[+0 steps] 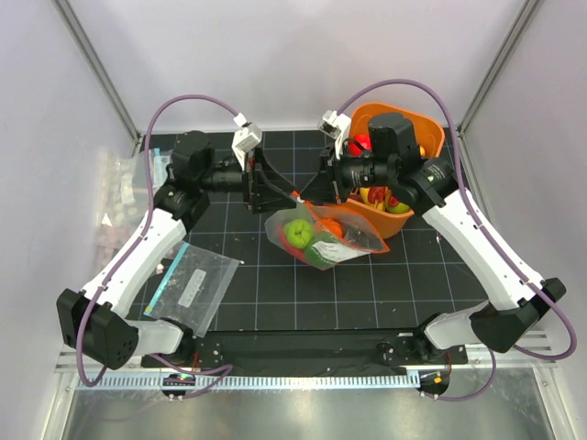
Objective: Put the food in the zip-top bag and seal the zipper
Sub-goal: Zip the zipper food storage bag at the center of the board.
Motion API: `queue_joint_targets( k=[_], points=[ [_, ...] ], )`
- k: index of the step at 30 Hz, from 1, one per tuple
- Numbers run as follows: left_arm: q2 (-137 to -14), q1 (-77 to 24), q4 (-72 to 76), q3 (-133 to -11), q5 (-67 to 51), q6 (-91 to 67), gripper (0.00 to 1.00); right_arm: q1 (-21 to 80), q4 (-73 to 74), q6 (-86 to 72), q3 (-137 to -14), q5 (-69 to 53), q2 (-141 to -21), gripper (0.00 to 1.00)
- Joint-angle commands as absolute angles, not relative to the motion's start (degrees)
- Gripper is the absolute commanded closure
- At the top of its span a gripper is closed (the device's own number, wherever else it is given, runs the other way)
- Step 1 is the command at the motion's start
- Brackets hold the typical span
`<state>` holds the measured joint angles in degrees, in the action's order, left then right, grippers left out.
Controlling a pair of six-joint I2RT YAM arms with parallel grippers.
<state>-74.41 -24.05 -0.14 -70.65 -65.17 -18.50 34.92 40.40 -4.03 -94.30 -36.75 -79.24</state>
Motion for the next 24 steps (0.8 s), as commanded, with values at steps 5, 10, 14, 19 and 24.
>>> queue_joint_targets(
  k=[5,10,14,19,24],
  points=[
    [-74.9,-24.9,-2.1,-70.7,-64.8,-14.9,0.54,35.2,37.4,-5.4,-97.6,-38.7,-78.7,0.99],
    [-75.3,-24.8,-3.5,-71.2,-65.2,-14.5,0.62,35.2,37.3,-5.5,-98.1,-38.6,-79.2,0.99],
    [-75.0,-24.8,-4.5,-70.9,-65.0,-13.4,0.53,35.2,37.1,-5.8,-98.5,-38.7,-79.5,0.99],
    [-75.3,-24.9,-6.1,-71.2,-65.4,-12.7,0.8,35.2,36.9,-6.0,-98.5,-38.9,-79.6,0.99],
    [-76.1,-24.8,-6.4,-73.3,-65.8,-13.6,1.0,35.2,36.9,-5.9,-98.1,-39.0,-79.4,0.98]
  ],
)
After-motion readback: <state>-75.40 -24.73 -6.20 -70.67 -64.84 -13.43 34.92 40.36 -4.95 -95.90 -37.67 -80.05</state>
